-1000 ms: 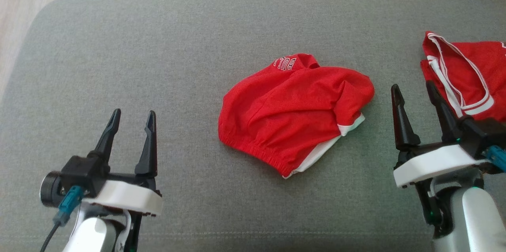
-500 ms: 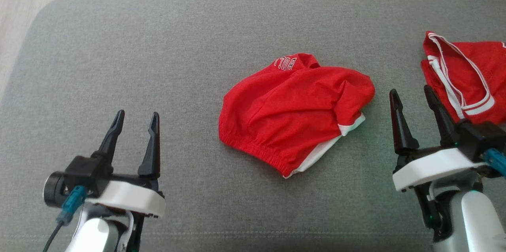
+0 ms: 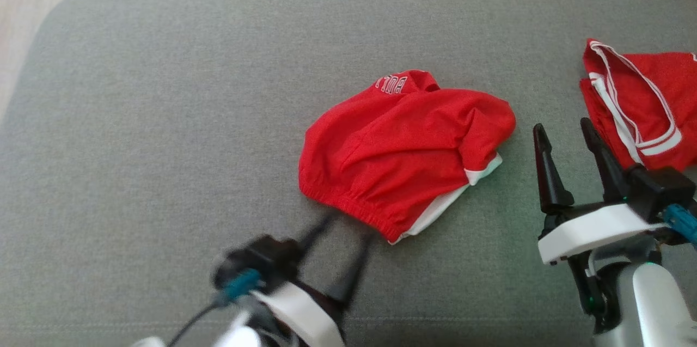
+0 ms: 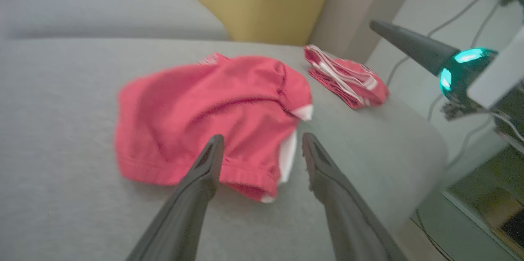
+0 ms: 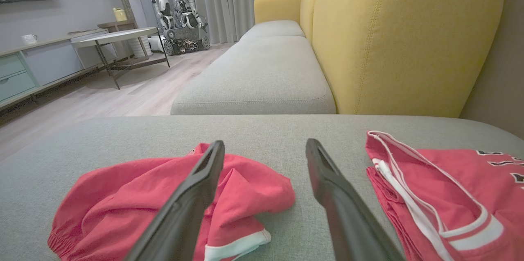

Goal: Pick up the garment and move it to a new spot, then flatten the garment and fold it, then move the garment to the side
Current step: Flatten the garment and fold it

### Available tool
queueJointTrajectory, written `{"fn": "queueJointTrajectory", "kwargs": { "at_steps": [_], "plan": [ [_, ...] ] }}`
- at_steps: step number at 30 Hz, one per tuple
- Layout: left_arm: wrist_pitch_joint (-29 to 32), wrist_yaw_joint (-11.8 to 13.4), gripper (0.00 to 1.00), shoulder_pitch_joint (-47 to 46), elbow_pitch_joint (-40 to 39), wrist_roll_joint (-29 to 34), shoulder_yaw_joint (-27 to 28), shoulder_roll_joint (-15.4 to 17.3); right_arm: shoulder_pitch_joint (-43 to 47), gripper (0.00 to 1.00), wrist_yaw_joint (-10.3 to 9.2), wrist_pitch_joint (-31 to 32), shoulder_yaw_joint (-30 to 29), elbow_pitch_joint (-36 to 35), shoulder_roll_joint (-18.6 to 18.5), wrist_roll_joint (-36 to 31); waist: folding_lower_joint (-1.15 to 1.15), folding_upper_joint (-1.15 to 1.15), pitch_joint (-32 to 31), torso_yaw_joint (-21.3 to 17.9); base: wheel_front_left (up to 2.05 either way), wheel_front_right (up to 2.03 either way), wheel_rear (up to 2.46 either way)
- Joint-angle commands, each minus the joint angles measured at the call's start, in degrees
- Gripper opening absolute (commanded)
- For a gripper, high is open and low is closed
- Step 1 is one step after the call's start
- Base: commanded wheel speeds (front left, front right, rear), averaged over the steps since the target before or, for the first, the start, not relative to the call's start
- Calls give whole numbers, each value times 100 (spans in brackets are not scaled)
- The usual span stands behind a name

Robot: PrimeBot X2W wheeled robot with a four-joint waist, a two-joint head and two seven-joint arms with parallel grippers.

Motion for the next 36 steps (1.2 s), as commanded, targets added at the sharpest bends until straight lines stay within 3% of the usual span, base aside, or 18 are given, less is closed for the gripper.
{"fn": "queueJointTrajectory", "kwargs": {
  "at_steps": [1,6,18,19,20,21,30,36],
  "plan": [
    [133,-205,100,-239,26,-123,-49,-93,-158,100,-4,7,175,-226,-11,50,0,0,55,-60,0,0,0],
    [354,-527,100,-360,711,-443,-401,-342,-220,100,-4,7,240,-237,-11,61,0,0,198,-229,0,0,0],
    [-99,-711,100,-923,1879,-845,-419,-559,-229,100,-4,28,94,-314,-11,60,0,0,421,-458,0,0,0],
    [-150,-725,75,-963,1950,-894,-428,-573,-230,100,-4,28,86,-320,-11,68,0,0,432,-462,0,0,0],
    [-192,-736,15,-1005,2019,-930,-444,-585,-229,100,-4,28,73,-329,-11,72,0,0,440,-460,0,0,0],
    [-237,-748,0,-1036,2079,-993,-452,-597,-225,100,-4,29,53,-337,-11,80,0,0,446,-457,0,0,0],
    [-720,-746,0,-1288,2338,-1085,-293,-544,-216,100,-4,40,-98,-381,-11,137,0,0,473,-410,0,0,0],
    [-768,-453,0,-1226,1880,-1168,246,-18,-225,100,-4,39,-224,-354,-11,136,0,0,468,-343,0,0,0]
  ]
}}
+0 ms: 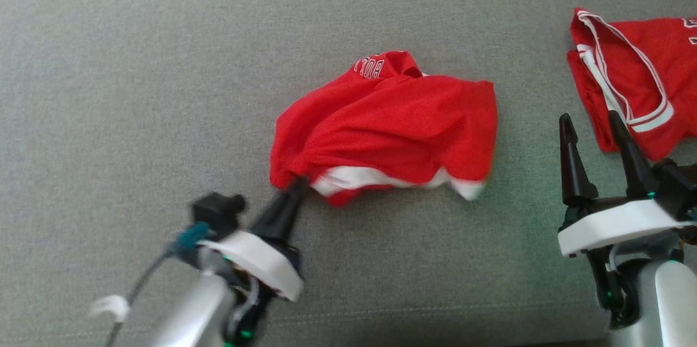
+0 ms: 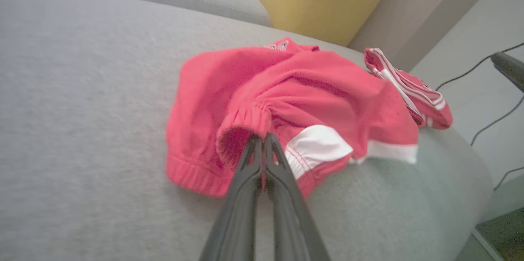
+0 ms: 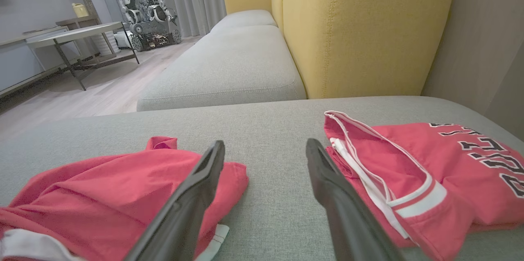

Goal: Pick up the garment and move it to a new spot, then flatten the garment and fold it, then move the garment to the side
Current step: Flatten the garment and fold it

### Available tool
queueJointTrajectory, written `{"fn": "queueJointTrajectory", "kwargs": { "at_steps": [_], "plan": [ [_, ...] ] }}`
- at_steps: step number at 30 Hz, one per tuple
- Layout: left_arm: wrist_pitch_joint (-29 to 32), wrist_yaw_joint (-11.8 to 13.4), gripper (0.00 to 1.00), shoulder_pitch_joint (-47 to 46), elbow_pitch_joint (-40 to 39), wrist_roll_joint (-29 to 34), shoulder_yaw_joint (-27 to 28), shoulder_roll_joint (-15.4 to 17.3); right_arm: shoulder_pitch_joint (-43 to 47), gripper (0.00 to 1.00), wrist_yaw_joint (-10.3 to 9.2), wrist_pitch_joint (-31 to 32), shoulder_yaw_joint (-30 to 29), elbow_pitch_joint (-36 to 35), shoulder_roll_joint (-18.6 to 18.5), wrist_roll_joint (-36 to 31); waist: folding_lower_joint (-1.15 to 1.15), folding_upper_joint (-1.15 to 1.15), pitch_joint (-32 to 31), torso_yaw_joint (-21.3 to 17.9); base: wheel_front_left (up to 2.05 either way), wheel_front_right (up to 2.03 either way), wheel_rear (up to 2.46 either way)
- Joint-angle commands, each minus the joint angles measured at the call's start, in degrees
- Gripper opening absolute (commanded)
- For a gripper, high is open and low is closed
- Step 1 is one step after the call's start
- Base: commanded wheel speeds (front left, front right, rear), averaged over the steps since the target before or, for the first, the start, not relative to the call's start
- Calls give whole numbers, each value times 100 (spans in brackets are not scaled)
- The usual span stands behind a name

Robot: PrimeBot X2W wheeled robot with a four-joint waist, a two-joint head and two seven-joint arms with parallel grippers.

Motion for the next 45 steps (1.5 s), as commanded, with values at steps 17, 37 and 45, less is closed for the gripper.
{"fn": "queueJointTrajectory", "kwargs": {
  "at_steps": [17,37,45],
  "plan": [
    [491,761,100,366,-869,-314,891,883,-285,100,-4,-35,-104,-45,-14,57,0,0,67,-8,0,0,0],
    [-139,1748,100,632,-2159,601,1482,1353,-133,100,-4,39,36,-233,-14,-162,0,0,-448,91,0,0,0],
    [92,1821,100,1066,-2595,566,1416,1509,77,100,-4,138,165,-305,-14,-112,0,0,-613,75,0,0,0]
  ]
}}
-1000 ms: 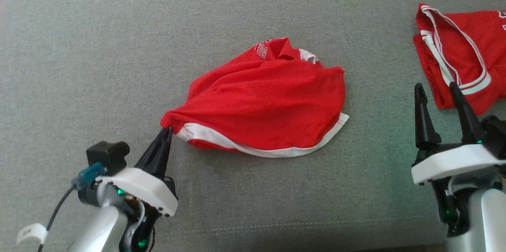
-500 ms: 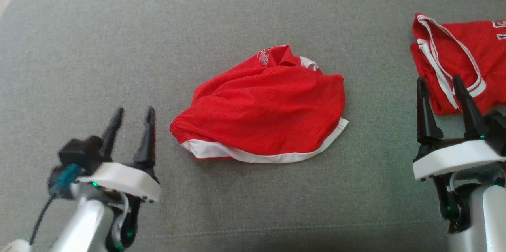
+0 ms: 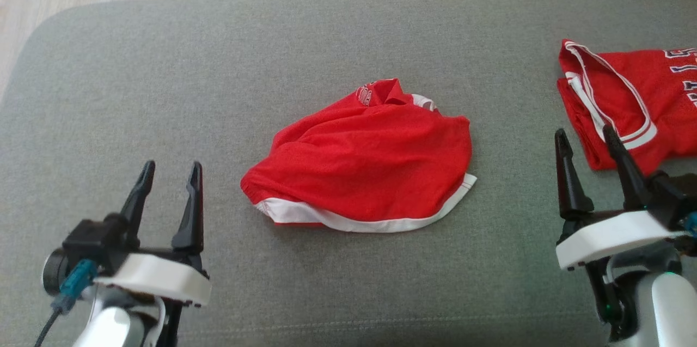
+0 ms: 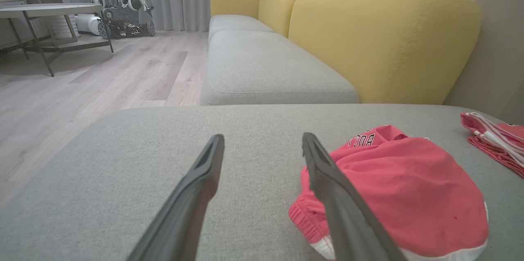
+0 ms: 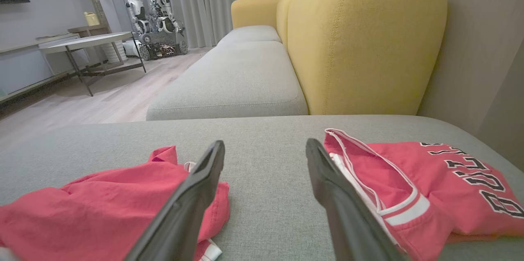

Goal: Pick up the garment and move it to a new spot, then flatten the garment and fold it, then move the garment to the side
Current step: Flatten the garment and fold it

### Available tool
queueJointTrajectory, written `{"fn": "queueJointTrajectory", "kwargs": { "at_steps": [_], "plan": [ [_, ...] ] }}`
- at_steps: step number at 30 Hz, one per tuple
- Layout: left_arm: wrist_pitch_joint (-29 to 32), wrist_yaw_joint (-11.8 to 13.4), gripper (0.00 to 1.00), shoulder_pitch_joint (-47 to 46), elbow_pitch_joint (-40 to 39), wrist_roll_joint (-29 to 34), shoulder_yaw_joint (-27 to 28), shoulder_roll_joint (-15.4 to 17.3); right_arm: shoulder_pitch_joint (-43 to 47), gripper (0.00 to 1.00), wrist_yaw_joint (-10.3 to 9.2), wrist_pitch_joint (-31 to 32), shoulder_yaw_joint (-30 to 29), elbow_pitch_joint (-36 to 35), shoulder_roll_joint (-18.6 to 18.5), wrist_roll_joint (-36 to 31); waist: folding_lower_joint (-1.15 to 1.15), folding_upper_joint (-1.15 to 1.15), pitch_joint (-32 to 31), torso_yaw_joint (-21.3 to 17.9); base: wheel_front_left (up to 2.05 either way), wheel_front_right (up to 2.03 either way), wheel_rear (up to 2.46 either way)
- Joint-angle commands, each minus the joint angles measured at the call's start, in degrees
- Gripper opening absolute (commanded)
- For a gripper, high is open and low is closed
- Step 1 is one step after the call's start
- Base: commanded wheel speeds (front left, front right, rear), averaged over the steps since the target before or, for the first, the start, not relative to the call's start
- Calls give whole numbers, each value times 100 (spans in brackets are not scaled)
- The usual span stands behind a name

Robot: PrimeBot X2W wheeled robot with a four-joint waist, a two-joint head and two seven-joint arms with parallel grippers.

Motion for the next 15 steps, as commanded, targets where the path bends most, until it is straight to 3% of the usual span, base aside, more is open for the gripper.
{"fn": "queueJointTrajectory", "kwargs": {
  "at_steps": [1,15],
  "plan": [
    [14,49,100,-175,-218,-24,217,186,-125,100,-4,23,147,-253,-17,33,0,0,-13,-3,0,0,0],
    [61,68,100,-105,-269,-128,198,194,-85,100,-4,39,158,-279,-17,56,0,0,-48,6,0,0,0]
  ]
}}
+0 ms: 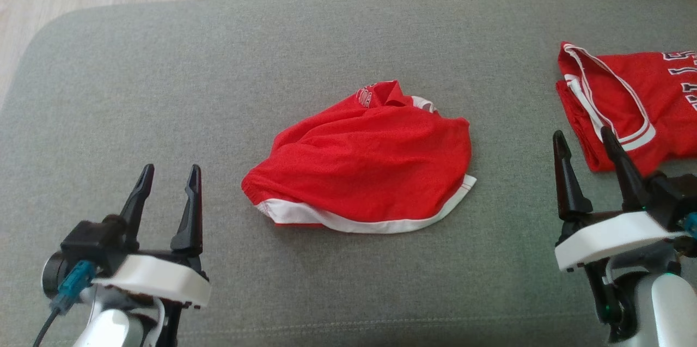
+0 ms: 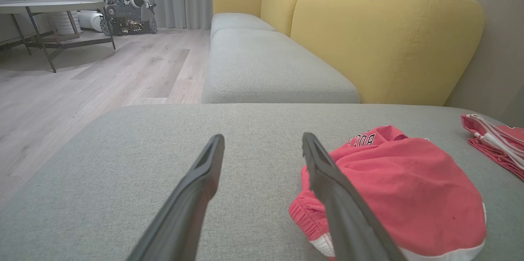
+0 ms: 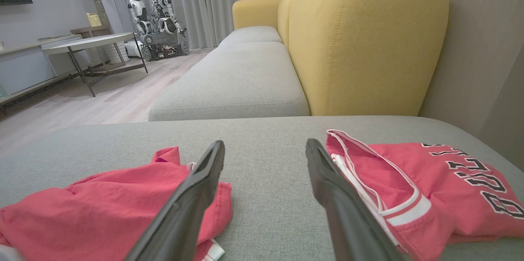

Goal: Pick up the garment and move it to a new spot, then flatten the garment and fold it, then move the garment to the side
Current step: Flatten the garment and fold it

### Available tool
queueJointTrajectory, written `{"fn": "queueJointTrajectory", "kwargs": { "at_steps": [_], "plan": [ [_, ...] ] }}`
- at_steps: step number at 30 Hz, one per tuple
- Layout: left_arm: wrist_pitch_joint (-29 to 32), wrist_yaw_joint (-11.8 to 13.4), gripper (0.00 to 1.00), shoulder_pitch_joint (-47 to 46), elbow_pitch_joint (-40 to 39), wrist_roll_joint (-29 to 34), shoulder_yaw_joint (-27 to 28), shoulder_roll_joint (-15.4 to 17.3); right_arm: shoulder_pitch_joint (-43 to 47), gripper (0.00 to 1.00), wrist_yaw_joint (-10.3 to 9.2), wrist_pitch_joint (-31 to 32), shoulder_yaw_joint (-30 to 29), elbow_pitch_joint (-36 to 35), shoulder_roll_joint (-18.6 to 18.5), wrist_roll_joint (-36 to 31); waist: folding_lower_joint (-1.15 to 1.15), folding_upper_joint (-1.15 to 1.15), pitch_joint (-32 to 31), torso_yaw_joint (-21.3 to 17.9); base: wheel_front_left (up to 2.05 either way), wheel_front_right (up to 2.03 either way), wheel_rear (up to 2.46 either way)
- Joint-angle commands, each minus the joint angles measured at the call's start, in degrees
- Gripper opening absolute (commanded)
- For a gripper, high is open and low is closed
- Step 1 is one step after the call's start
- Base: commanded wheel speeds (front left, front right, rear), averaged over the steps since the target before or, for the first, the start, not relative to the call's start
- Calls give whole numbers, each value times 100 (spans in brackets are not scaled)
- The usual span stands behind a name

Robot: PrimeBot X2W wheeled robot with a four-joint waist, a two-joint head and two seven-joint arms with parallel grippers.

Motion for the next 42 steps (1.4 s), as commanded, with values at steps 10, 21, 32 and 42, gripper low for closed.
{"fn": "queueJointTrajectory", "kwargs": {
  "at_steps": [10,21,32,42],
  "plan": [
    [20,-33,100,-283,-192,-42,126,142,-155,100,-4,10,122,-257,-17,51,0,0,59,6,0,0,0],
    [727,-842,100,-670,808,-764,-500,-341,-246,100,-4,-16,210,-212,-17,140,0,0,297,-70,0,0,0],
    [713,-1419,100,-1131,2047,-1202,-594,-674,-332,100,-4,-46,188,-191,-17,193,0,0,530,-168,0,0,0],
    [474,-1462,0,-1272,2365,-1095,-634,-676,-351,100,-4,-22,204,-90,-17,139,0,0,562,-187,0,0,0]
  ]
}}
